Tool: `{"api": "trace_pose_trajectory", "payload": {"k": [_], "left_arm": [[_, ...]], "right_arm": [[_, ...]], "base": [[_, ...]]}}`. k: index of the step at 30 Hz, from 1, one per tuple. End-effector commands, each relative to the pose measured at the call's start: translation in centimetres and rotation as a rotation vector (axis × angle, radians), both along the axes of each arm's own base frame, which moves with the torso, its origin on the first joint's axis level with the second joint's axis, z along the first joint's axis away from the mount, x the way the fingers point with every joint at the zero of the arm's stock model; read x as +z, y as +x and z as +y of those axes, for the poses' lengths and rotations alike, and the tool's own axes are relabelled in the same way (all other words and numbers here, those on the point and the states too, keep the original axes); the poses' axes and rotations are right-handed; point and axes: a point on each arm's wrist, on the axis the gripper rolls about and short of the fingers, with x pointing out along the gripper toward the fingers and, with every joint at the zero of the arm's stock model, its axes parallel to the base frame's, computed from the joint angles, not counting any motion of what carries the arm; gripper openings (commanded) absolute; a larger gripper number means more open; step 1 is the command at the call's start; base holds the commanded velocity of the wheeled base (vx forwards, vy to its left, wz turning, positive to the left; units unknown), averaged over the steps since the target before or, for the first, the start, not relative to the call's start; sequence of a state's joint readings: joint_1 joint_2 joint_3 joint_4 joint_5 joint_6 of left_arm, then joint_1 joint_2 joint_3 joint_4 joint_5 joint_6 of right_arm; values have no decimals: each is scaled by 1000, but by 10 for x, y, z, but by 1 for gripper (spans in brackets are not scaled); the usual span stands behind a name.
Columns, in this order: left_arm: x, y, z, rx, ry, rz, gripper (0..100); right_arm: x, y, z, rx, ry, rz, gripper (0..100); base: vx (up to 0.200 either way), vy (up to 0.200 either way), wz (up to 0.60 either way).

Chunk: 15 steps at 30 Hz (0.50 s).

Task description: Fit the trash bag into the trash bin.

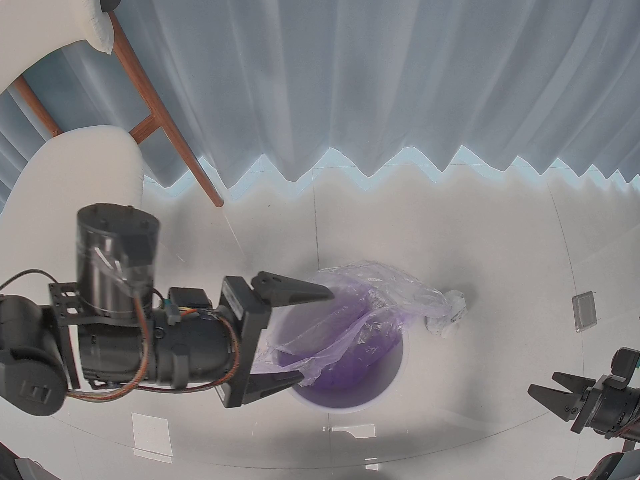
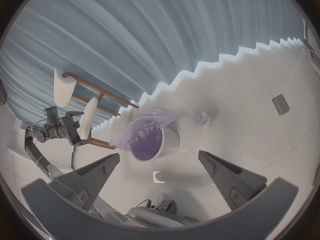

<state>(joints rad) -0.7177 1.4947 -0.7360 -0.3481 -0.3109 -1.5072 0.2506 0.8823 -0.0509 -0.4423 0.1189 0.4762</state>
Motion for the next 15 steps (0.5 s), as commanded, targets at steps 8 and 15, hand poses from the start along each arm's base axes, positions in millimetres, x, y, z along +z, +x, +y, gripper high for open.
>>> {"api": "trace_pose_trajectory", "payload": {"k": [8,15], "left_arm": [[-54,39,-25,58,64,175,100],[-73,54,-31,83,98,211,100]], "right_arm": [[-1,0,0,9,-4,15,100],[-3,-1,0,20,-7,29,100]], "base": [[0,0,0],[0,0,0]]}}
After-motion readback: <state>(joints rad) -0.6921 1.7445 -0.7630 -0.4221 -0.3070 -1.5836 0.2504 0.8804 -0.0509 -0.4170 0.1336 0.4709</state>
